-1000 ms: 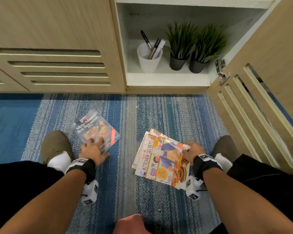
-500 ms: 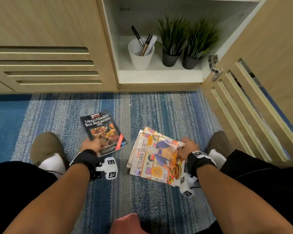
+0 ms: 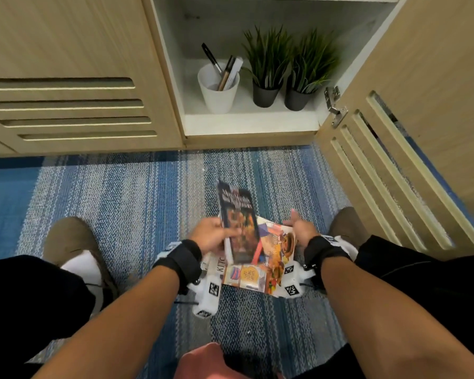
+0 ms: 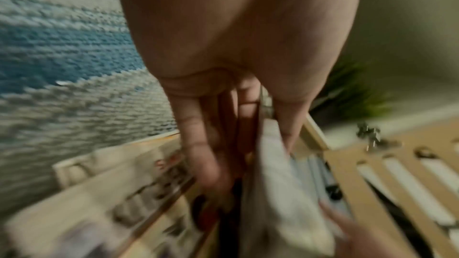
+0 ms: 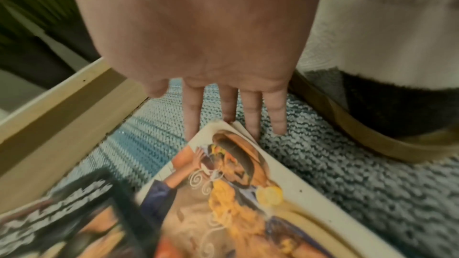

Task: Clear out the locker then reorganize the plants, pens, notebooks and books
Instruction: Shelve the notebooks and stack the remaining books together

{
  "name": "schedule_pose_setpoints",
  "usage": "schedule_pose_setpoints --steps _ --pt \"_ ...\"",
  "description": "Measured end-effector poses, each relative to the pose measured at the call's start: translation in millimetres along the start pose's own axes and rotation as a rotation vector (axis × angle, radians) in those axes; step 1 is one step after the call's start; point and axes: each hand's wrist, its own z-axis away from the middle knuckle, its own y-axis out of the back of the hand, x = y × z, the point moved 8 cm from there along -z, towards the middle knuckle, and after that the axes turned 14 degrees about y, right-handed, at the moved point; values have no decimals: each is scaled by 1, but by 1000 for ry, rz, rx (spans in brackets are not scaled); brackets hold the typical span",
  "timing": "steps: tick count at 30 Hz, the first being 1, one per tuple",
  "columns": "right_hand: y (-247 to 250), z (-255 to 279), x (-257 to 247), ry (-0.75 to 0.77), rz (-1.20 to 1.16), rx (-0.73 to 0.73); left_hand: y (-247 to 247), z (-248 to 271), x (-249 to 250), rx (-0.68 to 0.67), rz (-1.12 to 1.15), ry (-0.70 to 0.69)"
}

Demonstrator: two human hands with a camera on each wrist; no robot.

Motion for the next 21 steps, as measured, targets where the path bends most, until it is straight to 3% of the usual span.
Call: schedule_pose_setpoints --steps 4,6,8,11,12,14,17,21 --pt "-18 16 -20 120 108 -101 -50 2 -57 -263 -499 248" --pt "-24 19 -19 122 147 -108 -66 6 -68 -334 -698 263" --pt "-22 26 -26 132 316 -131 -63 0 -55 -194 -760 136" --pt "-17 26 -26 152 435 -116 -25 -6 -12 302 -744 -210" --pt "-16 27 -25 148 453 -108 -18 -4 -2 391 -762 -343" --pt "-18 27 -23 156 489 -111 -24 -9 0 330 -929 -482" --pt "-19 27 -24 169 535 -104 -39 -12 -18 183 -1171 -476" --pt "-22 27 -22 116 510 -169 -39 3 -24 401 -1253 -577"
